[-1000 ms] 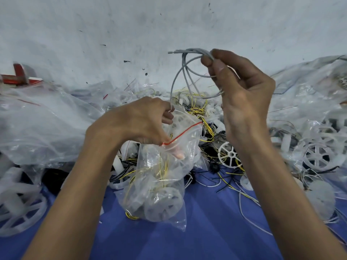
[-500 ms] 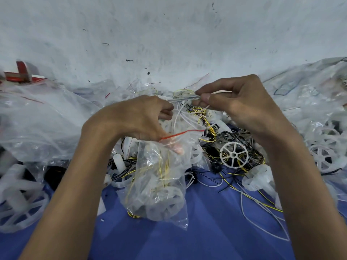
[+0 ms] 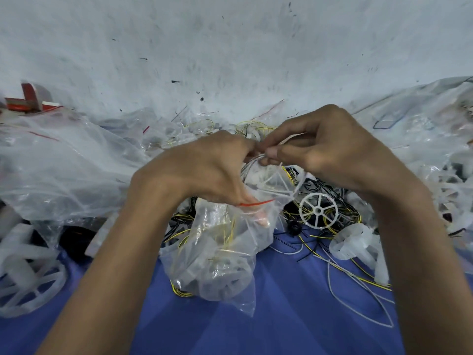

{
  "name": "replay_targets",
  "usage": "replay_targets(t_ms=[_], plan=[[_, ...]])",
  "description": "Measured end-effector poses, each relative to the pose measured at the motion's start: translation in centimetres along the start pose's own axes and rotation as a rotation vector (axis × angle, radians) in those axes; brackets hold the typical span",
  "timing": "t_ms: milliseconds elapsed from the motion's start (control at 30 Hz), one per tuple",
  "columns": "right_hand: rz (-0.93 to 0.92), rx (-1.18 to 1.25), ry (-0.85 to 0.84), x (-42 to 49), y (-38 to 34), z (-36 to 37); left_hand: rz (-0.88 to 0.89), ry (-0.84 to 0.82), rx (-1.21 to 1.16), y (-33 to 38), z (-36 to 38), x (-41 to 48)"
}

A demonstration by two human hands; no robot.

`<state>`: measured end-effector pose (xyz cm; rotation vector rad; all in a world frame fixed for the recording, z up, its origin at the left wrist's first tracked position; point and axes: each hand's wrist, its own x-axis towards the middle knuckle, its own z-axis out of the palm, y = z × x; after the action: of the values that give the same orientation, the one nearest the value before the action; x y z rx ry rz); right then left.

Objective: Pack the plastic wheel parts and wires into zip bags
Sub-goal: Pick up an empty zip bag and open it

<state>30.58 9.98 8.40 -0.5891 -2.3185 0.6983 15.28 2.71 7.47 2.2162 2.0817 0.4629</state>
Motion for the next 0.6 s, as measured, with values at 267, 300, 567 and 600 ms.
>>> replay_targets(t_ms=[267, 300, 567, 600], plan=[[-0.163, -0.337, -0.336, 0.6, -0.3, 3.3, 0.036, 0.084, -0.066, -0.6, -0.5, -0.5], [-0.164, -0.342, -0.387, 0.5, -0.4, 3.3, 0.031, 0.073, -0.082, -0.7, -0.5, -0.5], [-0.019, -0.314, -0.29, 0.1, -0.3, 2.9, 0.04, 0.059, -0.029, -1.7, -0.8, -0.2], [-0.047, -0.292, -0.278, 0.1, -0.2, 2.8, 0.029, 0.037, -0.052, -1.9, -1.0, -0.3]])
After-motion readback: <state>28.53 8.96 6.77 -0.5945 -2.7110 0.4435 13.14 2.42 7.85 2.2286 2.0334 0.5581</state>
